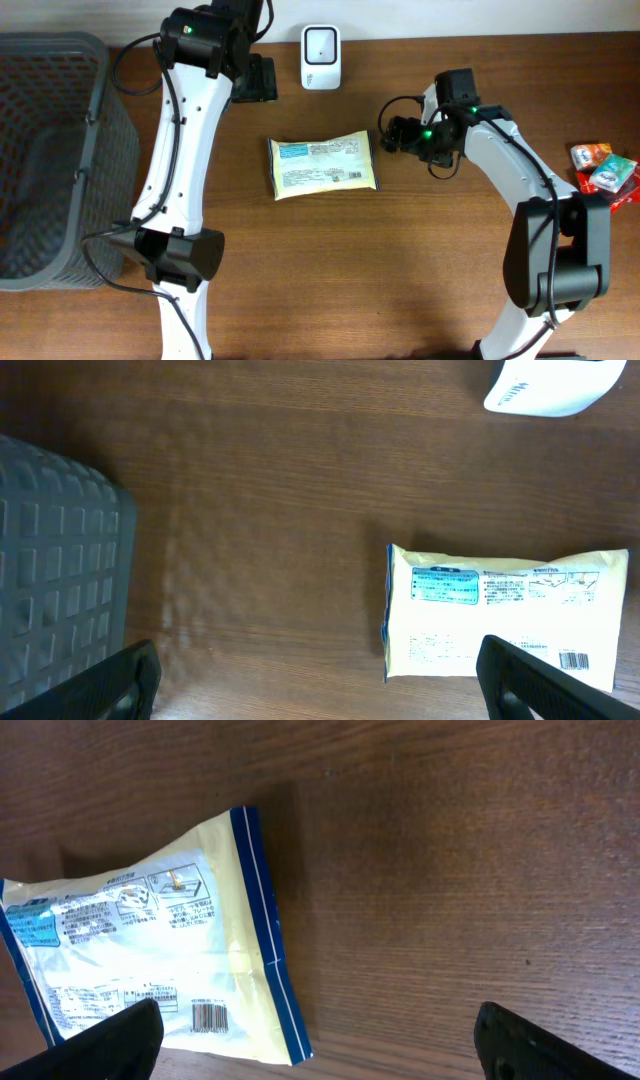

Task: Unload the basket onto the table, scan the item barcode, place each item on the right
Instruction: 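Reach right gripper to the cream bag and grasp it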

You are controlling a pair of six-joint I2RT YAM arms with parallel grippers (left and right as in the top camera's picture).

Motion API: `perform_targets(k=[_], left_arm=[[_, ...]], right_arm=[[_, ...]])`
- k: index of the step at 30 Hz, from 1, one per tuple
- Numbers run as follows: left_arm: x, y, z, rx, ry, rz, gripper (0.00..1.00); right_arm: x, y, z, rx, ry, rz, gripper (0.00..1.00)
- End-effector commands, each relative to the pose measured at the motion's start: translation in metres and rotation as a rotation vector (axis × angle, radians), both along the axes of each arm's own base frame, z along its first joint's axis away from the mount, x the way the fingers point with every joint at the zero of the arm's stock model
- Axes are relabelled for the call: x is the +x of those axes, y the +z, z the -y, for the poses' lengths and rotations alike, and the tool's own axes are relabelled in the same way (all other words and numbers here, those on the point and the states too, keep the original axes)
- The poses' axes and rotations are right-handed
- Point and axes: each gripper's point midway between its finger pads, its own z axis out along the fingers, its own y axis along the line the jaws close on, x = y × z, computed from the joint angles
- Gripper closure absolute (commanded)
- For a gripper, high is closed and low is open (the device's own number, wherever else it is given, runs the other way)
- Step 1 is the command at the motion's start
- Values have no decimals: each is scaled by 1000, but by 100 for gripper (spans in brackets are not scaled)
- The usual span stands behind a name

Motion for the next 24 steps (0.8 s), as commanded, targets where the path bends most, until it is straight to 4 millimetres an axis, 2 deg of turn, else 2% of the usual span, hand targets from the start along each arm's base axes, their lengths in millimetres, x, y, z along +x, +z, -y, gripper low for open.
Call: perform_targets(k=[1, 4, 7, 11, 12, 14, 17, 20, 24], left_arm=[[-1, -1, -2, 14, -1, -6, 1], [-1, -1, -2, 14, -1, -6, 1], [-1, -1, -2, 15, -1, -6, 1], [-1, -1, -2, 14, -1, -6, 1], [-1, -1, -2, 14, -1, -6, 1], [-1, -1, -2, 14, -1, -6, 1], [-1, -1, -2, 14, -1, -6, 1], [-1, -1, -2, 14, -1, -6, 1], [-1, -1, -2, 14, -1, -6, 1]], right_arm=[[-8, -8, -6, -16, 19, -29, 1], [-4, -14, -1, -48, 13, -23, 1], [-6, -28, -8, -19, 33, -55, 1], [-8, -53, -33, 61, 108, -86, 1], [-9, -54, -43, 104, 131, -87, 5], [-10, -55, -56, 141, 161, -82, 6], [-5, -63, -53, 41, 152, -56, 5], [3, -66, -56, 43, 156, -22, 5], [-5, -92, -76, 117, 201, -69, 18]])
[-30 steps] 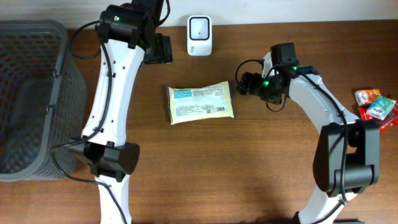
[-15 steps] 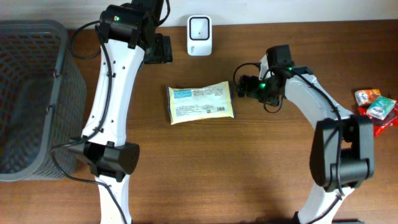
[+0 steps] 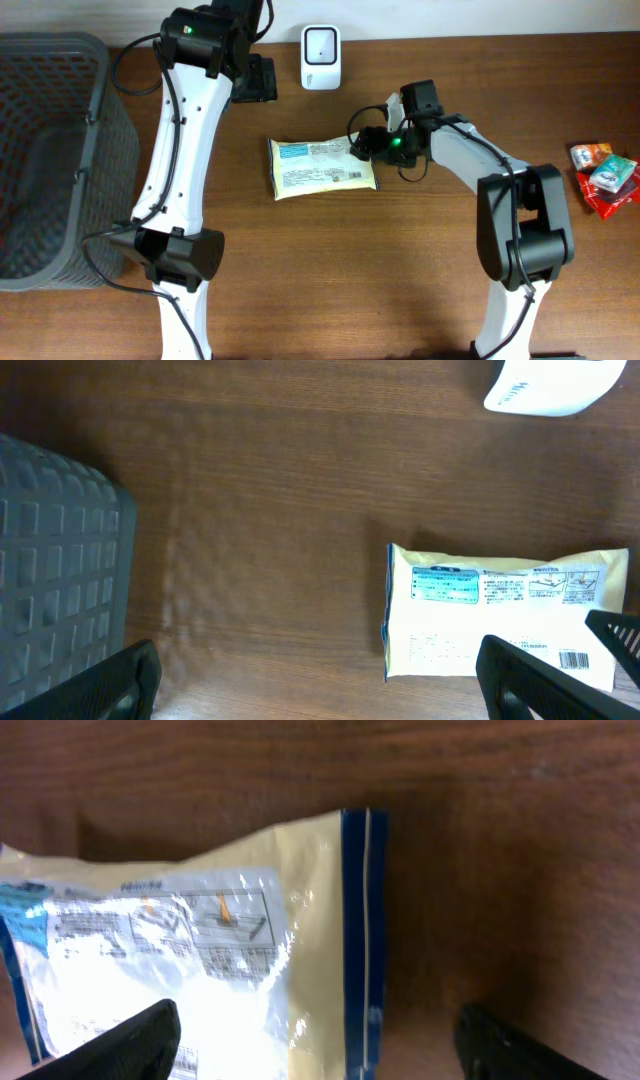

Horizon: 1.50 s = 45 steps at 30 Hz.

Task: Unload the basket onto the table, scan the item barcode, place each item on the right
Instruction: 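Reach right gripper to the cream bag and grasp it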

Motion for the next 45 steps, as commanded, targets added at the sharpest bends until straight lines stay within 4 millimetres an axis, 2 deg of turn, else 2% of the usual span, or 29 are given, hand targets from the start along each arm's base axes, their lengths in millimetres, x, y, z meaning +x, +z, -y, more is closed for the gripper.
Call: perform_targets(k=[1, 2, 4, 7, 9, 10, 12, 14, 15, 17, 19, 20, 22, 23, 26, 30, 31, 32, 33, 34, 36, 37, 39, 42, 43, 45], left_arm=[[-1, -1, -2, 14, -1, -5, 1], [-1, -1, -2, 14, -1, -5, 1], [-1, -1, -2, 14, -1, -5, 1], [-1, -1, -2, 14, -1, -5, 1], [-1, -1, -2, 14, -1, -5, 1], [-1, -1, -2, 14, -1, -5, 1], [-1, -1, -2, 14, -1, -5, 1], [-1, -2, -2, 14, -1, -6, 1], [-1, -1, -2, 14, -1, -5, 1], [-1, -1, -2, 14, -1, -5, 1], [-1, -1, -2, 14, -1, -5, 1], [-1, -1, -2, 14, -1, -5, 1], [-1, -1, -2, 14, -1, -5, 1], [-1, -2, -2, 14, -1, -6, 1], [-1, -1, -2, 14, -1, -5, 1], [-1, -1, -2, 14, -1, -5, 1], [-1, -1, -2, 14, -1, -5, 1], [-1, -1, -2, 14, -1, -5, 1], [-1, -1, -2, 14, -1, -5, 1], [-1, -1, -2, 14, -1, -5, 1], [-1, -1, -2, 14, -1, -5, 1], [-1, -1, -2, 14, -1, -5, 1], [-1, -1, -2, 14, -1, -5, 1], [-1, -1, -2, 14, -1, -5, 1], [-1, -1, -2, 14, -1, -5, 1], [-1, -1, -2, 14, -1, -5, 1]], right_arm=[[-24, -53, -18, 0, 52, -117, 26], [-26, -59, -21, -2, 60, -124, 33], [-27, -66, -24, -10, 67, -123, 58], [-20, -65, -18, -16, 47, -110, 95], [-19, -60, -9, -17, 28, -122, 96], [-14, -50, -2, -15, 11, -118, 96], [6, -8, 27, -53, -42, -67, 96], [15, 18, 48, -121, -78, -27, 96], [20, 46, 77, -238, -144, 6, 96], [22, 90, 111, -402, -211, 73, 96], [13, 143, 146, -587, -309, 151, 96], [6, 160, 157, -639, -341, 175, 96], [-3, 179, 170, -696, -382, 198, 96], [-12, 192, 186, -770, -448, 205, 96], [-32, 204, 224, -949, -633, 174, 96], [-37, 213, 237, -996, -752, 189, 96], [-38, 221, 245, -1039, -802, 215, 96], [-37, 240, 256, -1108, -865, 267, 96], [-39, 258, 265, -1181, -886, 300, 96], [-37, 267, 266, -1217, -847, 308, 96], [-33, 262, 261, -1199, -804, 300, 96], [-26, 248, 250, -1114, -756, 280, 96], [-15, 208, 219, -947, -629, 206, 96], [-11, 160, 190, -923, -518, 119, 96], [-11, 137, 163, -864, -435, 78, 96], [-12, 119, 119, -765, -346, 57, 96]])
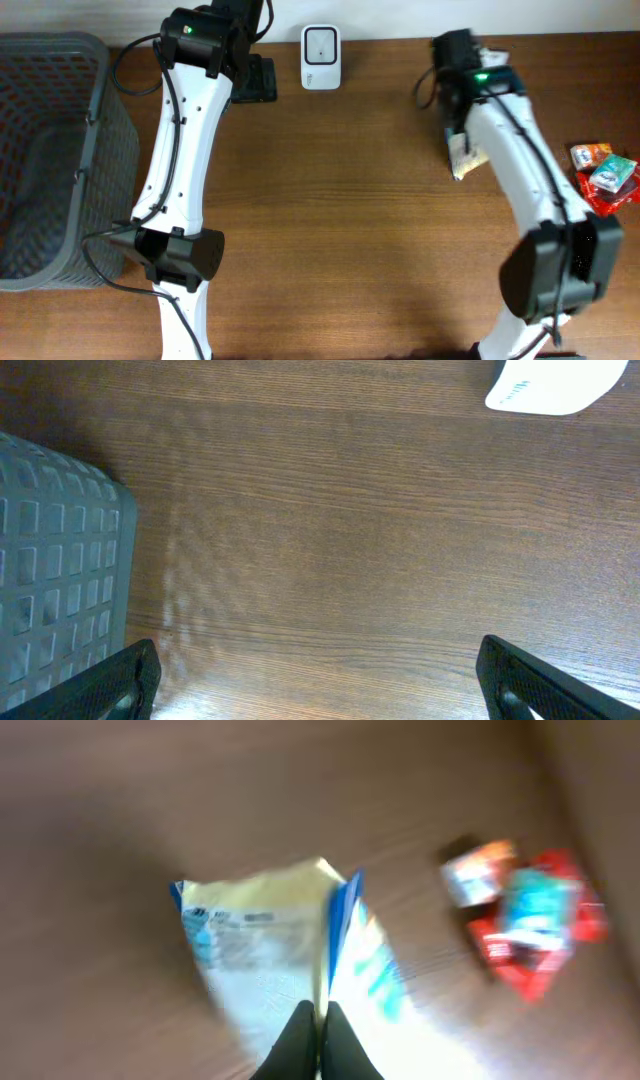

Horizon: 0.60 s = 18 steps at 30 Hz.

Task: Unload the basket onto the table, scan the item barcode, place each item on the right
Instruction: 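Reach right gripper to the cream bag and grasp it, then lift the cream bag up to the white scanner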

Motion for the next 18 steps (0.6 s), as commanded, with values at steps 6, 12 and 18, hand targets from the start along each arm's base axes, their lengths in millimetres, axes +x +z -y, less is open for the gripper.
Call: perform_targets(k=[6, 12, 18], left_arm=[[0, -1, -2, 13, -1, -2, 1], [0, -1, -2, 13, -1, -2, 1], [0, -1, -2, 13, -1, -2, 1]], right_arm=[[-22, -28, -185, 209, 391, -48, 24], [1, 24, -143, 206, 454, -24, 1], [34, -13, -51, 245, 815, -143, 1]])
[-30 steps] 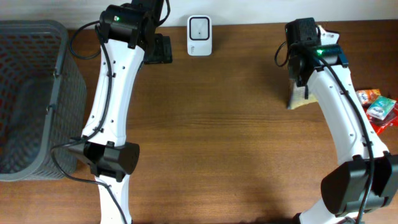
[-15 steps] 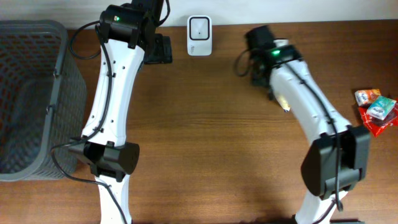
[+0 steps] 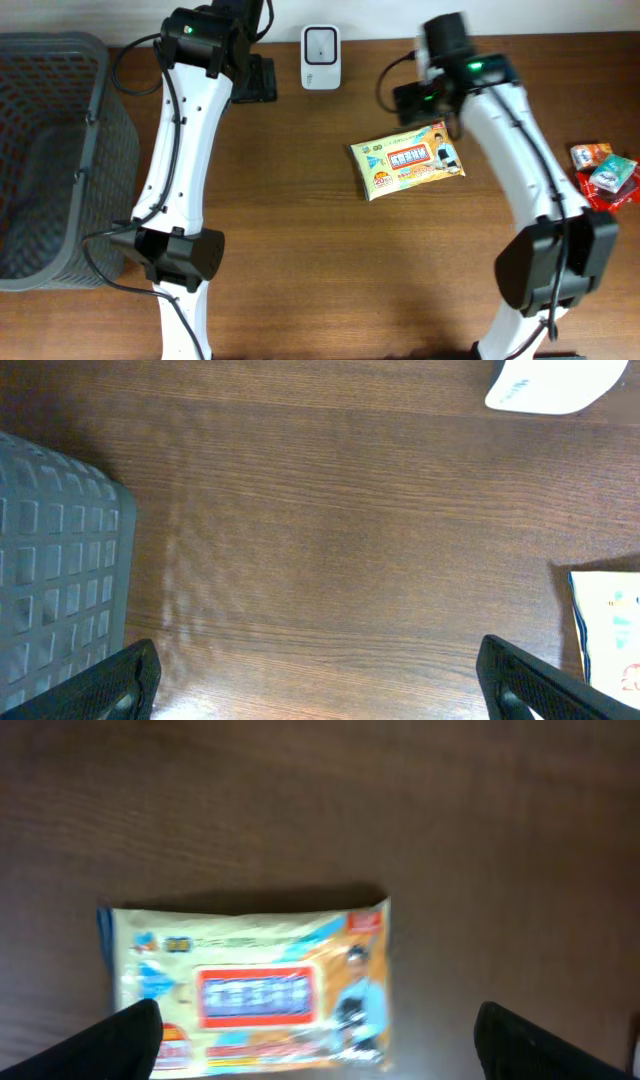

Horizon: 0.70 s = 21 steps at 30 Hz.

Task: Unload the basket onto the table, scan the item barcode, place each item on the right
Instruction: 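Lift the cream bag up to the white scanner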

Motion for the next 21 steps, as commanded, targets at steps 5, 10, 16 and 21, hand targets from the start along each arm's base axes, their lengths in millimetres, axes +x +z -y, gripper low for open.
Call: perform_targets(k=[5, 10, 16, 21], left_arm=[[0, 0, -2, 13, -1, -1, 1], [0, 0, -2, 13, -1, -1, 1], [0, 0, -2, 13, -1, 0, 1], [0, 0, -2, 13, -1, -1, 1]], right_arm=[[-12, -80, 7, 108, 664, -139, 1], [-31, -149, 5, 23, 822, -329, 1], [-38, -209, 14, 24, 713, -438, 14], [-36, -215, -3, 120, 427, -459, 96]])
